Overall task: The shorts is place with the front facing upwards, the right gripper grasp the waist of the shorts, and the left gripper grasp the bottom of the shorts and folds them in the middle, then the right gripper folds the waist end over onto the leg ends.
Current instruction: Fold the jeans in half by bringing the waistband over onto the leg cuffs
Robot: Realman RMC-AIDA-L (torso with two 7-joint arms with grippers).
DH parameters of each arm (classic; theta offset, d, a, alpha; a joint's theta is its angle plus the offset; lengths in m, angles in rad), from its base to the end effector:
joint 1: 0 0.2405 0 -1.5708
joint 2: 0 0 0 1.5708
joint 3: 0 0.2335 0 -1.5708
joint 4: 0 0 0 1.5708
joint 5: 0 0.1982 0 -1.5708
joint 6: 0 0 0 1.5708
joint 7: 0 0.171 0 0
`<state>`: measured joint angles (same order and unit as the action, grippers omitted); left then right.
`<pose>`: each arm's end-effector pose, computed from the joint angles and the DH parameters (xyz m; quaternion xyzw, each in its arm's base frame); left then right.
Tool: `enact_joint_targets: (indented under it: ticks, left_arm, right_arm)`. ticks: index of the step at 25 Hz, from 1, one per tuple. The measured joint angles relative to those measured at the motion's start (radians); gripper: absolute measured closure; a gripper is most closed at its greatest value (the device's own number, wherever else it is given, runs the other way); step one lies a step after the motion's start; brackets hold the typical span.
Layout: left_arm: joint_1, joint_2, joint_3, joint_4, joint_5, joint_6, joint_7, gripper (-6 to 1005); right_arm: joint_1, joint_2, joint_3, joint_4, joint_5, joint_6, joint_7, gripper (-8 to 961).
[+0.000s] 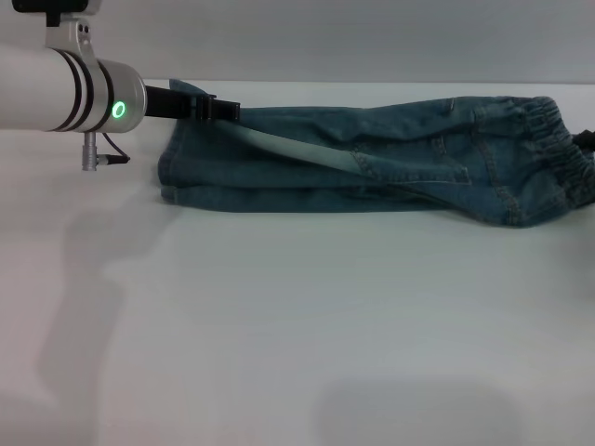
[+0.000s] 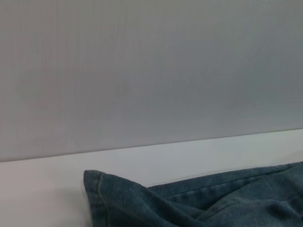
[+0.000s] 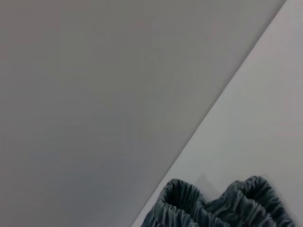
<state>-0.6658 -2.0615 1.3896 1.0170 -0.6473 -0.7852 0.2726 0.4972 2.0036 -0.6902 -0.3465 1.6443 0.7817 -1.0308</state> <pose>-0.1812 0.4351 -0.0154 -0.8124 -0.4488 -0.0653 0.3666 0.3491 0.3795 0.0301 -0.4939 0.7028 0.3866 0.3355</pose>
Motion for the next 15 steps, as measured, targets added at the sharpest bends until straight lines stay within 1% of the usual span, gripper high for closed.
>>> enact_joint_targets:
  ticks: [4,10,15]
  left_arm:
    - [0.0,0.0,0.0,0.0,0.0,0.0,0.002,144]
    - [-0.001,0.0,0.0,-0.002,0.0,0.0,0.002,144]
    - [-0.002,0.0,0.0,-0.004,0.0,0.001,0.003,144]
  right_arm:
    - [-0.016,0.005,0.002,-0.015,0.001,0.006,0.006,330]
    - [-0.041,0.02,0.013,-0.051,0.009,-0.006,0.007,331]
    - [-0.036,0.019,0.014,-0.051,0.009,-0.022,0.007,331]
